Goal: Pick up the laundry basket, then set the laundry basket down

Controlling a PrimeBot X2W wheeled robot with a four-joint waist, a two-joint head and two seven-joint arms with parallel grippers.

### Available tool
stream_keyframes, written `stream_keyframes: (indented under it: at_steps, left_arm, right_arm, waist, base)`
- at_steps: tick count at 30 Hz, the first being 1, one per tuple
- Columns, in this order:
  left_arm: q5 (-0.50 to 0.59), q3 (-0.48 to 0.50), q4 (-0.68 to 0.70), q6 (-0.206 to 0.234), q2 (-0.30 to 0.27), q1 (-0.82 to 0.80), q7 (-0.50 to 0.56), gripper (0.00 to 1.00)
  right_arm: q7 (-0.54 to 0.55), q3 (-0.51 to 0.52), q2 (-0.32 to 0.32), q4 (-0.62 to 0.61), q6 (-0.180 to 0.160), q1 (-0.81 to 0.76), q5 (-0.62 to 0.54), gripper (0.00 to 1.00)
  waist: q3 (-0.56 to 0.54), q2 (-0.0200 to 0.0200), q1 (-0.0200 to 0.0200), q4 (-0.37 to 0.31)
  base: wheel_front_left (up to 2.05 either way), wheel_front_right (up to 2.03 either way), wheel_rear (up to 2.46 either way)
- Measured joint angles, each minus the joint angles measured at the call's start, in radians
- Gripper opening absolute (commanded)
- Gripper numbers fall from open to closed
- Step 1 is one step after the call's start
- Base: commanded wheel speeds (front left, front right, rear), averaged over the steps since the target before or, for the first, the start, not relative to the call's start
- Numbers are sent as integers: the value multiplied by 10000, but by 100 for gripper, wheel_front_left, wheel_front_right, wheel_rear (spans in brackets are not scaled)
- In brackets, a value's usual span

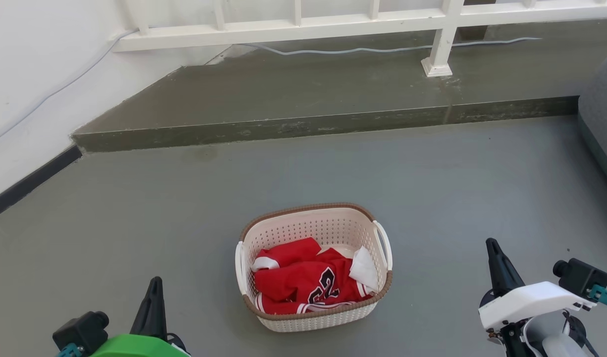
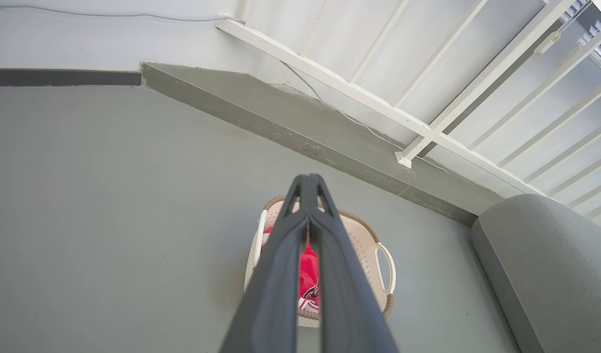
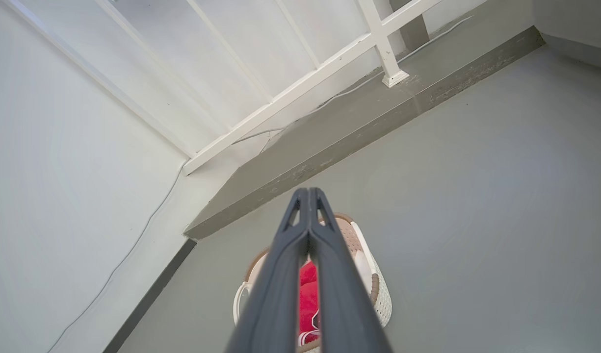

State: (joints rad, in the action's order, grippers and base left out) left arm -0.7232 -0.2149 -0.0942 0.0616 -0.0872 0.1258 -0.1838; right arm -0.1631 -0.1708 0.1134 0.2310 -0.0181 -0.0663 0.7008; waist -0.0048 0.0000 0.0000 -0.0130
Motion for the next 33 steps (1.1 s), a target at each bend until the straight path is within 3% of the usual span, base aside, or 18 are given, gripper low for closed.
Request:
stream_keyframes:
  at_steps: [33]
  left_arm:
    - [-3979, 830, -602, -640, -40, -588, 968, 0]
  right_arm:
    - [1026, 1076, -169, 111, 533, 448, 3919, 0]
  waist:
    - [37, 0, 0, 52]
  base:
    - [0, 0, 0]
